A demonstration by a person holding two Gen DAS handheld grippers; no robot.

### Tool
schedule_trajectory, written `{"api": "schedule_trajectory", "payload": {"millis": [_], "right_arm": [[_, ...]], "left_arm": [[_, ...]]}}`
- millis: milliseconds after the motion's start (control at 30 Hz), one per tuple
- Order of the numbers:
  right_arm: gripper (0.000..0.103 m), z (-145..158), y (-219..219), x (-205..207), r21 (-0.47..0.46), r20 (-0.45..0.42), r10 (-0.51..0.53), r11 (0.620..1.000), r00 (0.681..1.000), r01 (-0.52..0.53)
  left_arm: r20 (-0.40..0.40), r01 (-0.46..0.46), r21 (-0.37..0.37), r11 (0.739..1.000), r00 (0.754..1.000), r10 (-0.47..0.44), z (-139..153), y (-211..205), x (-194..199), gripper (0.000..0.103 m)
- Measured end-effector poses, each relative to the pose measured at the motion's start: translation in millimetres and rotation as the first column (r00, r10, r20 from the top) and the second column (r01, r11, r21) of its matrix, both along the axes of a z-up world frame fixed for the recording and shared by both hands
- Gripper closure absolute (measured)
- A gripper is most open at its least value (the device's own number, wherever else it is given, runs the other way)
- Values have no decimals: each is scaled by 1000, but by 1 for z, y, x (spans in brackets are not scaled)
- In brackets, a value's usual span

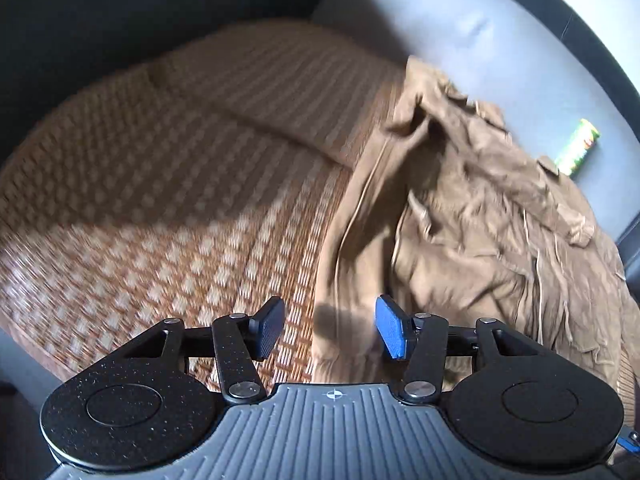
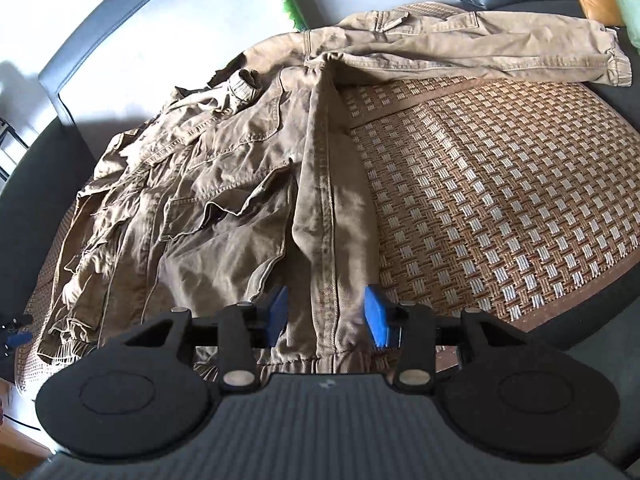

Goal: Fold clothes

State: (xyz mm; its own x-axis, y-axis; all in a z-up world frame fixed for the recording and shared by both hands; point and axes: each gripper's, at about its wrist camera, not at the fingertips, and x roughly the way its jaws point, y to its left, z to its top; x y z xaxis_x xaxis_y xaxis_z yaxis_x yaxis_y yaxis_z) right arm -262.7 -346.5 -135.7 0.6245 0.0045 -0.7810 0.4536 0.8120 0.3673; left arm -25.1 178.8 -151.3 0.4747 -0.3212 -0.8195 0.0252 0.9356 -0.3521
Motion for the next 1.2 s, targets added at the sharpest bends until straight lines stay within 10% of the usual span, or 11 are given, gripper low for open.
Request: {"api": "schedule_trajectory", "payload": {"millis": [333, 367, 567, 633, 700, 900, 1067, 1200], "right_arm": [[48, -3, 5, 4, -6, -29, 19, 1000, 999, -20], [48, -5, 4, 4, 4, -36, 22, 1000, 999, -22], [39, -18, 8, 7, 23, -57, 29, 999, 998, -27], [51, -20, 11, 10, 3, -65, 60, 998, 996, -60], [90, -20, 11, 12, -8, -77, 96, 995, 992, -97], [93, -21, -1, 13, -21, -129, 132, 991, 983, -135], [73, -10, -18, 15, 17, -79, 139, 990, 987, -138], [49, 24, -66, 8, 52, 135, 40, 998, 990, -48]], "left_arm": [[-15, 60, -41, 997, 998, -60, -19, -5, -8, 41], [-13, 65, -20, 998, 998, -65, -17, -8, -7, 75], [5, 73, 18, 997, 997, -73, -13, -14, -12, 88], [12, 77, 28, 997, 997, -77, -11, -16, -16, 88], [11, 80, 33, 996, 997, -80, -11, -16, -18, 89], [3, 87, 36, 996, 996, -88, -16, -13, -31, 87], [92, 140, 189, 972, 983, -159, 23, -43, -41, 60], [244, 275, 351, 895, 896, -371, 70, -119, -58, 46]]}}
